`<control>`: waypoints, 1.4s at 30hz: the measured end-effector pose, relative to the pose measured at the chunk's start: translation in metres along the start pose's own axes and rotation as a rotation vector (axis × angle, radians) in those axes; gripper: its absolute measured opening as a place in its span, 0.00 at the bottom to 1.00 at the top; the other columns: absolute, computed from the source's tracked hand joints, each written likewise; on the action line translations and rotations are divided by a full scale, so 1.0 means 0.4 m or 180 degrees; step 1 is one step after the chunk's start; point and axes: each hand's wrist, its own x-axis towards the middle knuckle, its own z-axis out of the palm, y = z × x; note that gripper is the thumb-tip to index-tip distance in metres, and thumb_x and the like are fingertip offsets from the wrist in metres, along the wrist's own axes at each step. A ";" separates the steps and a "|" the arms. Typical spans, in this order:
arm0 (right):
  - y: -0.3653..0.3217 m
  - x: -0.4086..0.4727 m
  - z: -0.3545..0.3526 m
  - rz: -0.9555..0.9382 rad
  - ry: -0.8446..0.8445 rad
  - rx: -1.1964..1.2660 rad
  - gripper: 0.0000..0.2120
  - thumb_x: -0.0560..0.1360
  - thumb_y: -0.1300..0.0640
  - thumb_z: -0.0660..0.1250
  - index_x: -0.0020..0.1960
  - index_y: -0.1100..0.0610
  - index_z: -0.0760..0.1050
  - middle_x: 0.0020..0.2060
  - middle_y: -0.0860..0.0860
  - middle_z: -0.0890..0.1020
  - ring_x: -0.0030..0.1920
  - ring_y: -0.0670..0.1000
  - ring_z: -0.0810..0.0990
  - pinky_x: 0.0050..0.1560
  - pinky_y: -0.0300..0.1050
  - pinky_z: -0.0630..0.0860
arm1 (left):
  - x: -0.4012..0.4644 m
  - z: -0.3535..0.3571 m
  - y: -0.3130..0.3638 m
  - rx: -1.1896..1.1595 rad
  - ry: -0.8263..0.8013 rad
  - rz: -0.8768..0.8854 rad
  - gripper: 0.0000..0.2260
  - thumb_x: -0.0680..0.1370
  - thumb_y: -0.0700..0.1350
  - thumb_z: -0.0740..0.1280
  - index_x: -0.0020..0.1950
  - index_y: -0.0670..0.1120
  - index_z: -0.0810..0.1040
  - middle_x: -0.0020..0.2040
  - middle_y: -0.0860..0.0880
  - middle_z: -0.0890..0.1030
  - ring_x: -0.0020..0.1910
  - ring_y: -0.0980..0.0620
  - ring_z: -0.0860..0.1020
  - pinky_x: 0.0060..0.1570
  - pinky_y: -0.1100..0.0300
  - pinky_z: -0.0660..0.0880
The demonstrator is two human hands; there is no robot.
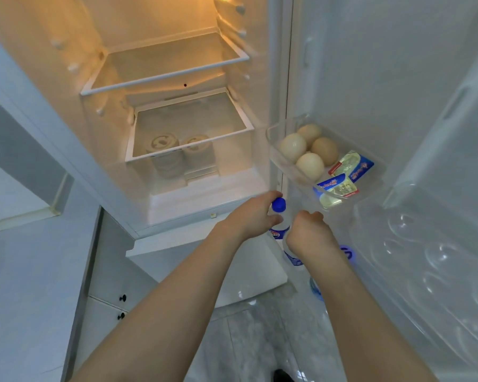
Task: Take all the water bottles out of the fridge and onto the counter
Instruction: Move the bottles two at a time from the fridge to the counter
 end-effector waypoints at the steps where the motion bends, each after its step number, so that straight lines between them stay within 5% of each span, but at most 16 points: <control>1: 0.001 0.001 0.003 -0.0020 0.0002 0.0014 0.20 0.79 0.62 0.59 0.69 0.64 0.61 0.67 0.61 0.68 0.67 0.57 0.72 0.61 0.46 0.72 | 0.003 0.006 0.000 0.0011 0.0008 0.0005 0.20 0.78 0.46 0.66 0.70 0.50 0.68 0.63 0.49 0.75 0.56 0.48 0.73 0.51 0.58 0.67; 8: 0.002 -0.008 0.007 -0.0036 0.0205 0.0244 0.20 0.78 0.62 0.62 0.67 0.65 0.61 0.64 0.61 0.69 0.62 0.57 0.75 0.58 0.45 0.73 | -0.008 0.008 0.003 0.0218 0.0313 0.0076 0.09 0.80 0.45 0.62 0.59 0.46 0.69 0.53 0.44 0.78 0.45 0.45 0.73 0.42 0.56 0.66; 13: -0.008 -0.029 0.009 -0.0299 0.0758 0.0477 0.16 0.76 0.62 0.62 0.62 0.65 0.66 0.52 0.59 0.72 0.57 0.57 0.76 0.46 0.43 0.71 | -0.091 -0.038 -0.038 -0.0571 0.1234 0.0257 0.10 0.81 0.47 0.63 0.60 0.48 0.70 0.56 0.48 0.79 0.53 0.47 0.77 0.51 0.53 0.74; 17: -0.042 -0.074 -0.005 -0.0317 0.1225 0.1321 0.15 0.74 0.63 0.64 0.59 0.64 0.67 0.55 0.61 0.74 0.54 0.62 0.76 0.52 0.50 0.73 | -0.169 -0.084 -0.043 -0.0929 0.1889 0.0350 0.12 0.81 0.44 0.63 0.64 0.47 0.70 0.60 0.53 0.77 0.54 0.54 0.74 0.52 0.62 0.71; 20: -0.083 -0.111 -0.002 -0.0652 0.1534 0.1576 0.13 0.72 0.64 0.65 0.56 0.63 0.69 0.56 0.61 0.71 0.51 0.64 0.75 0.52 0.53 0.71 | -0.234 -0.118 -0.058 -0.0947 0.2189 0.0204 0.12 0.81 0.45 0.63 0.64 0.49 0.70 0.55 0.56 0.77 0.46 0.60 0.74 0.43 0.70 0.68; 25: -0.172 -0.172 0.010 -0.1267 0.1614 0.1747 0.11 0.72 0.65 0.66 0.54 0.63 0.70 0.54 0.57 0.69 0.45 0.59 0.74 0.46 0.47 0.69 | -0.365 -0.152 -0.121 -0.0857 0.2543 -0.0159 0.09 0.80 0.48 0.63 0.60 0.51 0.71 0.49 0.53 0.79 0.43 0.52 0.75 0.44 0.57 0.72; 29: -0.276 -0.230 0.049 -0.1647 0.1409 0.1685 0.10 0.73 0.63 0.65 0.54 0.62 0.71 0.53 0.55 0.69 0.43 0.56 0.73 0.43 0.42 0.66 | -0.499 -0.154 -0.208 -0.0874 0.2689 -0.0591 0.09 0.80 0.48 0.63 0.59 0.52 0.71 0.48 0.53 0.78 0.46 0.49 0.76 0.43 0.54 0.73; 35: -0.411 -0.322 0.139 -0.2177 0.0713 0.1420 0.09 0.75 0.59 0.64 0.54 0.61 0.71 0.53 0.55 0.69 0.44 0.58 0.75 0.46 0.49 0.72 | -0.720 -0.116 -0.277 -0.0775 0.2727 -0.1513 0.07 0.80 0.52 0.63 0.57 0.55 0.69 0.45 0.55 0.76 0.39 0.50 0.76 0.39 0.52 0.76; 42: -0.538 -0.478 0.267 -0.3113 -0.0333 0.1249 0.05 0.71 0.60 0.63 0.45 0.59 0.68 0.48 0.53 0.69 0.41 0.55 0.71 0.41 0.44 0.66 | -0.995 -0.030 -0.274 -0.0710 0.3263 -0.2604 0.08 0.80 0.50 0.63 0.58 0.52 0.69 0.49 0.49 0.79 0.47 0.48 0.78 0.45 0.51 0.76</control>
